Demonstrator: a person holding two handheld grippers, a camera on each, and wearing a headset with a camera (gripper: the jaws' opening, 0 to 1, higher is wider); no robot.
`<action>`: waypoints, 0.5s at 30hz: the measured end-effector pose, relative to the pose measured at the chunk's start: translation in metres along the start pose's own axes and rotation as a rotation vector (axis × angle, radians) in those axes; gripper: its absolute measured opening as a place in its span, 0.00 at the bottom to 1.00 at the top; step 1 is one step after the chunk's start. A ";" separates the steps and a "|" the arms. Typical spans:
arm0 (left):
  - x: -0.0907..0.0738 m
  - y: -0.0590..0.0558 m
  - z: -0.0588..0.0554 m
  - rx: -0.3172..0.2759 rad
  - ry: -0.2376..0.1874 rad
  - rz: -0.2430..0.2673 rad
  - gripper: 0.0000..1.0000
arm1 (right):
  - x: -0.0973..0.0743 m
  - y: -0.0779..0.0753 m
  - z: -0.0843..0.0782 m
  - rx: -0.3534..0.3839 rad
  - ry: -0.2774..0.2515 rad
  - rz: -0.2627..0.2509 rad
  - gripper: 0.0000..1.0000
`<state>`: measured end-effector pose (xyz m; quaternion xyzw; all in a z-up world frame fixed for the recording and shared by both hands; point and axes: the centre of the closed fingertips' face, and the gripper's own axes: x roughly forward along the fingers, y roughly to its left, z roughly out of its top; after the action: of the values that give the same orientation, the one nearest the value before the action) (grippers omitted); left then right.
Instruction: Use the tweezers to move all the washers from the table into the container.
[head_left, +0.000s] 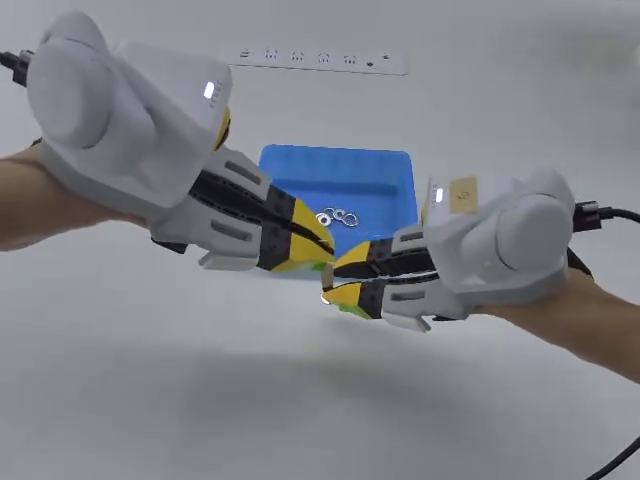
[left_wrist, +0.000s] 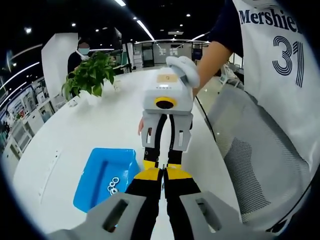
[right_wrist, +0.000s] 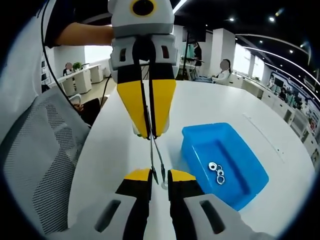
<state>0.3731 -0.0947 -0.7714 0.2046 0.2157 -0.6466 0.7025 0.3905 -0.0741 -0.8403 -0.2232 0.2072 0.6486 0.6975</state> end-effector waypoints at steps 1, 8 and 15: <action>0.002 0.002 -0.001 0.017 -0.005 0.001 0.06 | 0.001 0.000 -0.001 0.001 0.002 0.002 0.14; 0.007 0.010 -0.002 0.024 -0.006 0.026 0.06 | 0.002 -0.002 -0.005 0.010 0.008 0.009 0.14; 0.009 0.017 -0.012 0.024 0.005 0.033 0.06 | 0.003 -0.004 -0.008 0.017 0.012 0.014 0.14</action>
<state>0.3900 -0.0938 -0.7860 0.2183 0.2063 -0.6370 0.7100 0.3949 -0.0763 -0.8487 -0.2196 0.2182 0.6503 0.6937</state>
